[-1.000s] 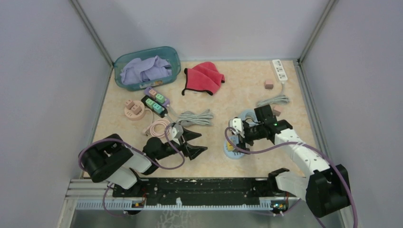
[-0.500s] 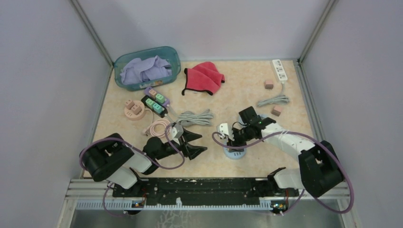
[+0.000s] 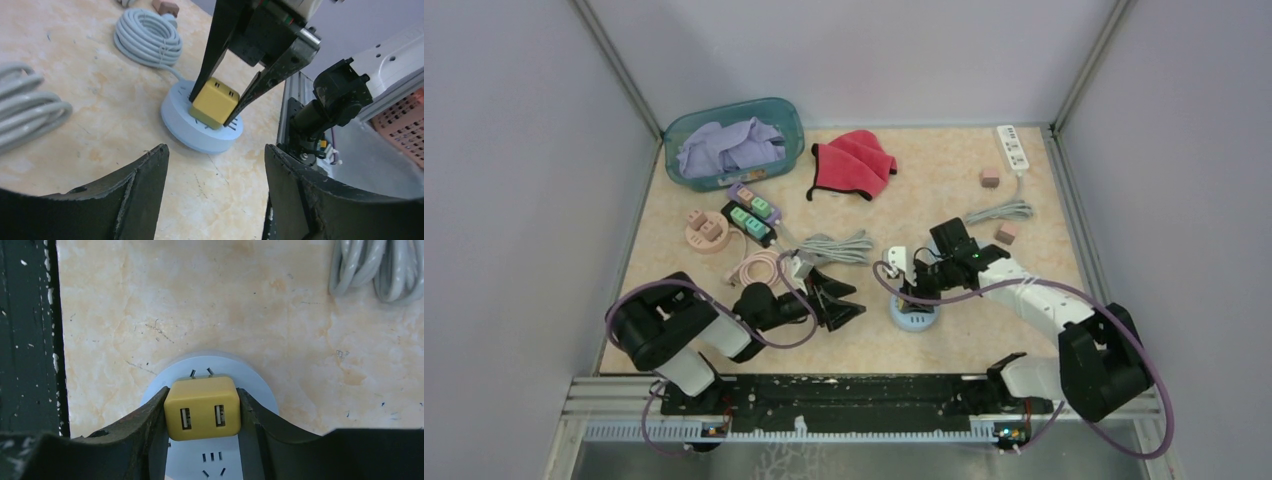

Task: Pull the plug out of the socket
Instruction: Remove the plug from the socket.

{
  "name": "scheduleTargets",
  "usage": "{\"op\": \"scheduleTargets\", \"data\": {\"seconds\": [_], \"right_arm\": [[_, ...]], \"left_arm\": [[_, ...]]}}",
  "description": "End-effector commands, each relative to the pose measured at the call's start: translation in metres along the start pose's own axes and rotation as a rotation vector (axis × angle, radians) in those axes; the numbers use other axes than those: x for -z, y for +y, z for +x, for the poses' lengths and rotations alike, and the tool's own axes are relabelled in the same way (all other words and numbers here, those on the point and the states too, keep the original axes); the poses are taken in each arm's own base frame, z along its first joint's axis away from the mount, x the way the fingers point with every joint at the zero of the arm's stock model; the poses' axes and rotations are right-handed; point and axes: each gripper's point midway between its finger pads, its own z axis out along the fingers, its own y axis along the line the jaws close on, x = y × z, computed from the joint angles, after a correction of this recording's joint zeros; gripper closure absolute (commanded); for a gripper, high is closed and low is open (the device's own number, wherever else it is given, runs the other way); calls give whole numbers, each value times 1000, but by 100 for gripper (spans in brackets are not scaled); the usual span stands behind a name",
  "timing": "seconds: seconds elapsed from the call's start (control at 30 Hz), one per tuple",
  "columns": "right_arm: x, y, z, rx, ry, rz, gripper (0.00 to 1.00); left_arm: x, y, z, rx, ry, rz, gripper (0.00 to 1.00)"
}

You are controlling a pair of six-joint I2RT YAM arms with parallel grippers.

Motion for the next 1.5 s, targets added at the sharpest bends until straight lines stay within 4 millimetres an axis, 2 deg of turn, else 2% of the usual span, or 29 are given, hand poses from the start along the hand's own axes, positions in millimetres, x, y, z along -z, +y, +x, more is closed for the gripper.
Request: {"op": "scheduleTargets", "data": {"seconds": [0.0, 0.2, 0.27, 0.37, 0.57, 0.9, 1.0, 1.13, 1.27, 1.4, 1.47], "right_arm": [[23, -26, -51, -44, -174, 104, 100], [26, -38, -64, -186, -265, 163, 100], [26, -44, -67, -222, -285, 192, 100], [27, -53, -67, -287, -293, 236, 100], [31, -60, -71, -337, -317, 281, 100], [30, -60, -73, -350, -332, 278, 100], [30, -57, -75, -349, -340, 262, 100], [30, -53, -79, -342, -358, 244, 100], [31, -52, -81, -337, -370, 245, 100], [30, -50, -80, -323, -363, 250, 100], [31, -56, -78, -325, -358, 293, 100]], "left_arm": [[-10, -15, -13, 224, -68, 42, 24], [-28, -12, -12, 364, -103, -35, 19], [-37, -10, -8, 410, -92, -71, 8], [-45, -10, -3, 429, -91, -111, 4], [-55, 1, 14, 479, -76, -160, 8], [-72, 3, 27, 510, -44, -164, 16], [-78, 6, 31, 517, -32, -172, 25], [-84, 10, 40, 540, -11, -185, 43], [-86, 19, 49, 557, 6, -232, 48], [-84, 25, 48, 551, -12, -258, 77], [-81, 28, 47, 559, -23, -276, 90]]}}
